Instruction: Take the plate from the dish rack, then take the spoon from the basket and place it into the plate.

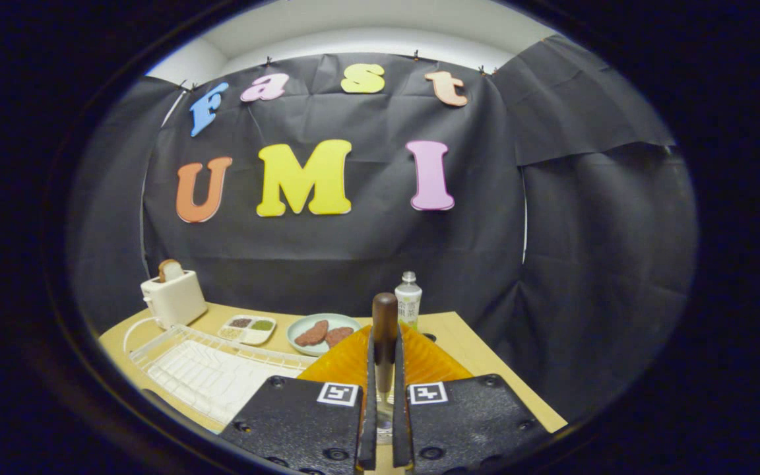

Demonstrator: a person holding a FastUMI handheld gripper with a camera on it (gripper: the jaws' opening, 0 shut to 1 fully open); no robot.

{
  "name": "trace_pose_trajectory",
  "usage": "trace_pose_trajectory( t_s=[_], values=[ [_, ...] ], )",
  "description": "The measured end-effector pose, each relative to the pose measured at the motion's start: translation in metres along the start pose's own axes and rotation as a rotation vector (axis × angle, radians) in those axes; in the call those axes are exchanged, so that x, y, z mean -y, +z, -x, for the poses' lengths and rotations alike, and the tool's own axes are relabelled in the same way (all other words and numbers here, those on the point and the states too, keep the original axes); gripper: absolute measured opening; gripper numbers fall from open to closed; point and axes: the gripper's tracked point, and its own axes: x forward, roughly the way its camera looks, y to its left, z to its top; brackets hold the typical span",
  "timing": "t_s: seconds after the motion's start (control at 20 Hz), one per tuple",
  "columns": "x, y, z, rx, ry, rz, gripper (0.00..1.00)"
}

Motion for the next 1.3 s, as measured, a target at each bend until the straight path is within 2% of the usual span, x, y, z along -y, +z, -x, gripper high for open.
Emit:
trace_pose_trajectory(
  t_s=[0.3,0.55,0.75,0.9,1.05,1.3],
  values=[
    [-0.045,0.051,0.088,0.105,0.060,0.001,0.14],
    [-0.090,0.054,0.155,0.187,0.068,-0.021,0.15],
    [-0.139,0.006,0.184,0.137,0.129,-0.008,0.15],
    [-0.162,-0.047,0.192,0.075,0.138,0.034,0.15],
    [-0.171,-0.085,0.194,0.089,0.084,0.057,0.15],
    [-0.180,-0.148,0.190,0.038,0.068,0.057,0.16]
  ],
)
